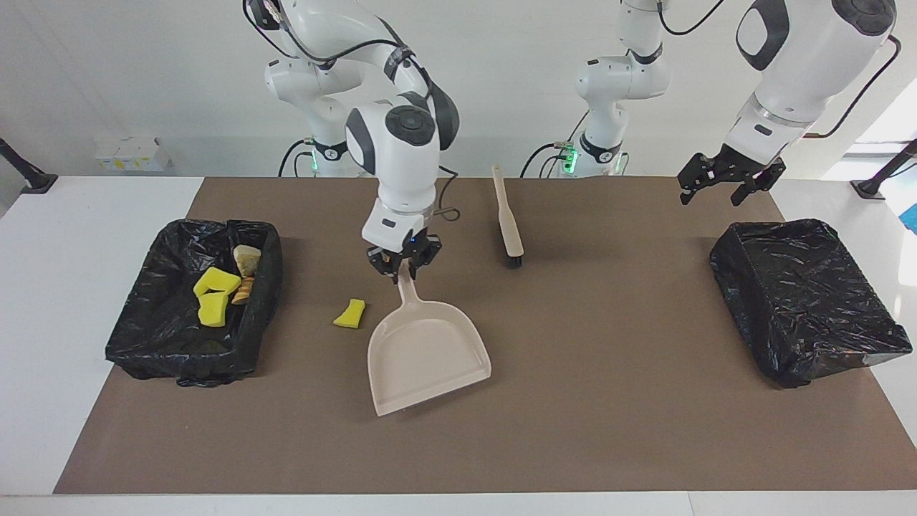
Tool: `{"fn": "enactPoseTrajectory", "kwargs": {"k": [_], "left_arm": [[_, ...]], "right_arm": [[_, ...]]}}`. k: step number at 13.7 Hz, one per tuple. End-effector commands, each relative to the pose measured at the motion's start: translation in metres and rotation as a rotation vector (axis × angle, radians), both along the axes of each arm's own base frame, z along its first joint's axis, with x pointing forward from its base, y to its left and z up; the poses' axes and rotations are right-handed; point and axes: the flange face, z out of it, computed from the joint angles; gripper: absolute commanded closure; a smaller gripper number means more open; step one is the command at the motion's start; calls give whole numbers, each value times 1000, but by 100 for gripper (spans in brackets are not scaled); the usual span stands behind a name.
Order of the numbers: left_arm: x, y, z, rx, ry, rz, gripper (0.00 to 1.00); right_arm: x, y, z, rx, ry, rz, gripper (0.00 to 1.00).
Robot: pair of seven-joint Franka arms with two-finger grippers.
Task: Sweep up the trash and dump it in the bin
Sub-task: 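Bring the dustpan back and set it on the table with the right gripper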
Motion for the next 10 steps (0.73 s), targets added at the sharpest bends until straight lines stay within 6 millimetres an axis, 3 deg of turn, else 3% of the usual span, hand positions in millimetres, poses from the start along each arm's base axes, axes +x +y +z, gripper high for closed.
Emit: {"fn": "enactPoseTrajectory", "kwargs": {"k": [1,3,5,10], "left_arm": [[-2,3,5,14,-8,-6,0],[-2,3,5,16,-8,-6,0],[-2,3,6,16,-10,-6,0],[-2,3,5,14,-8,-6,0]], "right_arm": [[21,41,-8,75,-25,-139,100],[15,86,-28,101,-39,-152,100],[21,105,-36,124,-44,-187,100],[-9,170,-59,153,-32,-250,100]]}}
